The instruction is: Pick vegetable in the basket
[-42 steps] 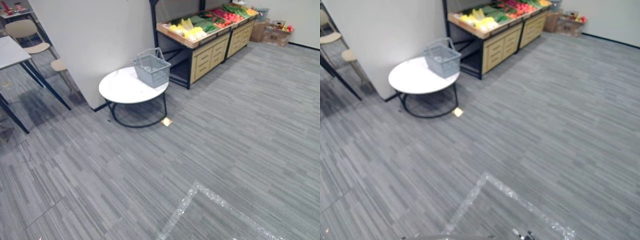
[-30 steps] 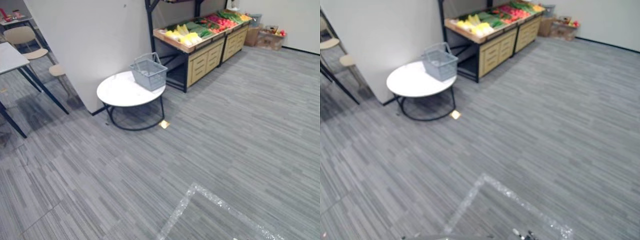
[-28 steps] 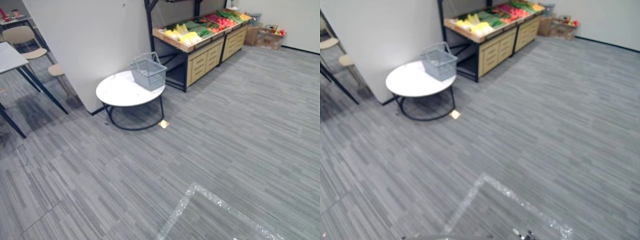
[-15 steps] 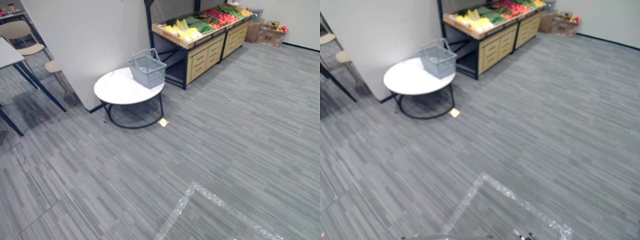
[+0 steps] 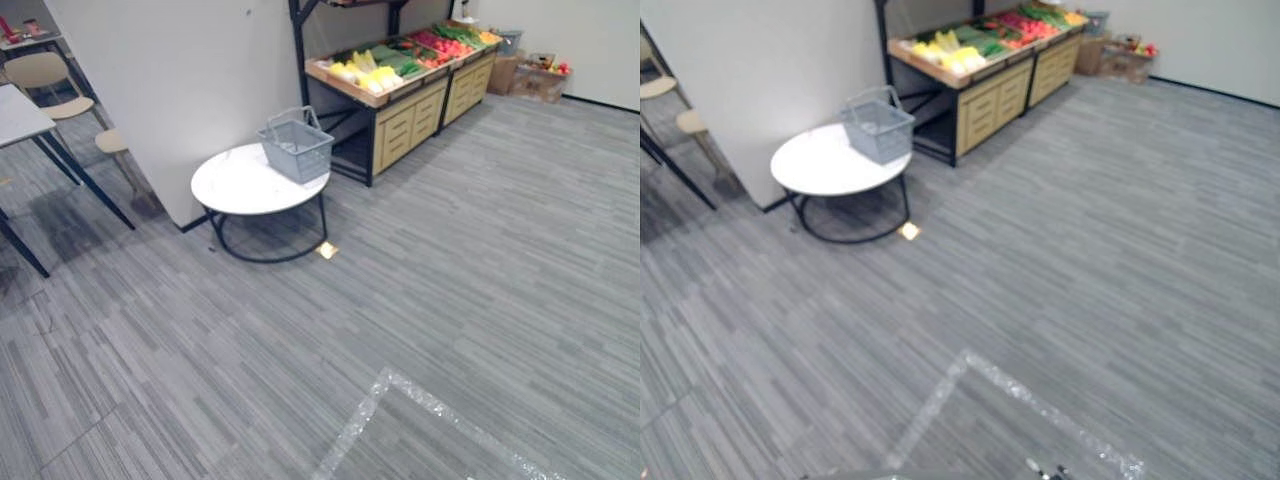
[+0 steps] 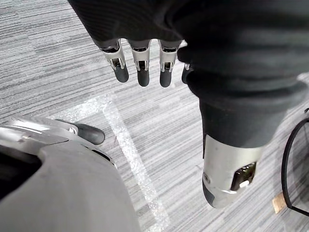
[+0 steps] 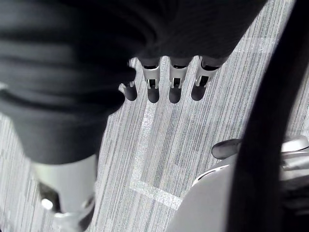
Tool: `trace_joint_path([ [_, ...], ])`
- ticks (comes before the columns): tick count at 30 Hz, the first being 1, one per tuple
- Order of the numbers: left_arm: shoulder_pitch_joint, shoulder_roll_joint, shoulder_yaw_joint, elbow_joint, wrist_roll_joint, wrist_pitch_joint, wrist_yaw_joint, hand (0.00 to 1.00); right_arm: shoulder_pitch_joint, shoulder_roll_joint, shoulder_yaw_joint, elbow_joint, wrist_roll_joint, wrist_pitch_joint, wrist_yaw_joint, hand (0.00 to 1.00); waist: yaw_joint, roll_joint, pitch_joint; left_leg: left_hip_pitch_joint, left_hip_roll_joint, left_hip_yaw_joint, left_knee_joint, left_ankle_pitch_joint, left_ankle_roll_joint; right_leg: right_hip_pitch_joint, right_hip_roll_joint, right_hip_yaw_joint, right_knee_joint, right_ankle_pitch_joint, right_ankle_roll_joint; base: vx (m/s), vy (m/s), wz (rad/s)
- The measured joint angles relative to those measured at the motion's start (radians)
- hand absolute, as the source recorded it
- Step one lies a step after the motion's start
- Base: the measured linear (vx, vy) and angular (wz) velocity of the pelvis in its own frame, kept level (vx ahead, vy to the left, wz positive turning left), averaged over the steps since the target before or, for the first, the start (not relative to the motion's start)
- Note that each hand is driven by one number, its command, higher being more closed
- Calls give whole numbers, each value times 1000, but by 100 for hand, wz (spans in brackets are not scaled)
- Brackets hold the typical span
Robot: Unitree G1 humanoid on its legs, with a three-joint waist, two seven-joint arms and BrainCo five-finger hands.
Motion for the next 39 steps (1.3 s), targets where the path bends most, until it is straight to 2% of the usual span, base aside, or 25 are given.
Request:
trace_joint_path([
  [9, -4, -1, 1, 6, 0, 5, 21, 0, 0, 0, 0, 0, 7, -1, 0, 0, -3, 0, 1, 12, 1, 1, 0, 0, -1, 6, 1, 2, 11, 0, 0, -11, -4, -1],
  [12, -10, -1, 17, 4, -1, 13, 23, 0, -8, 2, 0, 0, 8, -5, 2, 0, -3, 1, 19, 13, 5, 9, 36, -15, -13, -1, -3, 10, 57, -17, -12, -61, -15, -9],
  [15, -14, -13, 64, -8, -2, 13, 41, 0, -11, -4, 1, -1, 29, -6, 8, 0, -3, 4, 45, -84, 41, 27, 247, -134, -29, -45, 5, 17, 155, -80, -31, -97, -45, -19],
  [16, -7, -31, 103, -19, -3, 10, 43, 0, -7, -9, 2, -6, 28, -6, 19, 0, -2, 19, 47, -126, 77, 37, 347, -194, -55, -50, 31, 26, 176, -87, -40, -84, -107, -32],
  [17, 3, -41, 126, -27, -4, 10, 43, 0, -4, -9, 5, -15, 28, -6, 23, 0, 0, 34, 41, -138, 95, 53, 373, -209, -62, -55, 43, 23, 195, -91, -45, -30, -100, -52],
  [18, 12, -57, 174, -45, -3, 10, 42, 0, -5, -10, 17, -35, 27, -5, 23, 0, 15, 34, 47, -155, 118, 84, 424, -231, -75, -88, 40, 2, 279, -120, -57, 28, -90, -48],
  [19, 9, -67, 222, -56, -4, 9, 40, 0, 8, -9, 26, -64, 28, -9, 22, 0, 15, 30, 63, -226, 149, 89, 583, -252, -114, -119, 43, 3, 325, -176, -81, -17, -63, -32],
  [20, 5, -67, 246, -68, -19, 9, 38, 0, 9, -7, 33, -64, 28, -7, 21, 0, 13, 11, 85, -326, 172, 50, 763, -206, -88, -125, 37, -1, 336, -185, -95, -36, -54, -9],
  [22, 6, -77, 247, -82, -34, 2, 37, 0, 8, -4, 38, -73, 28, -6, 21, 0, 24, 8, 108, -378, 161, 49, 823, -200, -79, -102, 14, 1, 337, -189, -94, 25, -50, 0],
  [23, 11, -81, 247, -82, -34, -7, 31, 0, 10, -6, 35, -80, 28, -6, 22, 0, 24, 2, 114, -396, 143, 50, 768, -195, -76, -91, -6, 3, 337, -196, -86, 108, 9, 1],
  [25, 24, -93, 237, -83, -33, -20, 10, 0, 6, -14, 21, -82, 26, -9, 22, 0, 26, 19, 116, -396, 123, 46, 600, -165, -53, -82, -25, 17, 337, -206, -73, 129, 85, -5],
  [26, 32, -101, 236, -87, -32, -29, 6, 0, 3, -18, 21, -84, 24, -10, 24, 0, 26, 26, 120, -397, 118, 47, 481, -123, -46, -72, -37, 25, 334, -212, -67, 229, 142, -10],
  [27, 48, -108, 236, -94, -32, -33, 6, 0, 4, -19, 20, -84, 23, -12, 27, 0, 27, 29, 119, -398, 121, 33, 355, -71, -51, -58, -45, 29, 323, -219, -55, 256, 150, -7],
  [29, 70, -118, 236, -114, -32, -36, 6, 0, 7, -23, 20, -83, 23, -18, 42, 0, 37, 35, 119, -401, 141, -14, 232, -19, -76, -41, -42, 44, 321, -244, -31, 278, 191, -22],
  [30, 80, -124, 236, -113, -32, -37, 6, 0, 10, -27, 12, -79, 22, -26, 44, 0, 52, 45, 119, -399, 162, -39, 210, -6, -82, -19, -35, 63, 321, -264, -15, 317, 246, -40],
  [32, 103, -125, 229, -109, -26, -30, 6, 0, 10, -25, 0, -77, 19, -32, 44, 0, 52, 51, 115, -391, 173, -58, 218, 14, -78, 22, -43, 90, 323, -298, 9, 459, 373, -38],
  [33, 107, -122, 219, -103, -21, -27, 6, 0, 9, -20, 0, -76, 16, -32, 43, 0, 52, 42, 113, -386, 165, -57, 241, 60, -77, 34, -59, 102, 328, -312, 18, 462, 368, -51],
  [34, 119, -107, 210, -96, -22, -26, -3, 0, 8, -13, -1, -63, 2, -33, 43, 0, 61, 34, 87, -379, 124, -51, 277, 94, -70, 44, -105, 132, 329, -338, 31, 500, 319, -58],
  [35, 118, -76, 188, -74, -21, -24, -4, 0, 2, 1, -14, -37, -4, -33, 43, 0, 59, -1, 54, -384, 77, -37, 298, 77, -51, 36, -144, 162, 359, -333, 34, 495, 289, -46],
  [36, 110, -61, 176, -61, -17, -22, -6, 0, -2, 11, -22, -38, -5, -33, 43, 0, 52, -15, 44, -381, 59, -27, 304, 61, -41, 19, -162, 174, 399, -327, 35, 556, 328, -2],
  [37, 82, -35, 166, -45, -1, -12, -11, 0, -1, 23, -36, -40, -5, -39, 42, 0, 34, -29, 39, -360, 16, -25, 308, 33, -14, -51, -195, 188, 564, -285, 36, 338, 211, 23],
  [38, 71, -31, 166, -44, 3, -8, -16, 0, -1, 27, -42, -39, -5, -39, 42, 0, 29, -35, 42, -345, 1, -24, 305, 22, -5, -79, -206, 187, 643, -261, 32, 388, 254, 27],
  [39, 56, -22, 161, -47, 6, -8, -28, 0, -2, 34, -46, -40, -5, -39, 42, 0, 26, -42, 47, -310, -25, -20, 298, -2, 10, -155, -234, 182, 822, -167, 23, 369, 228, 13],
])
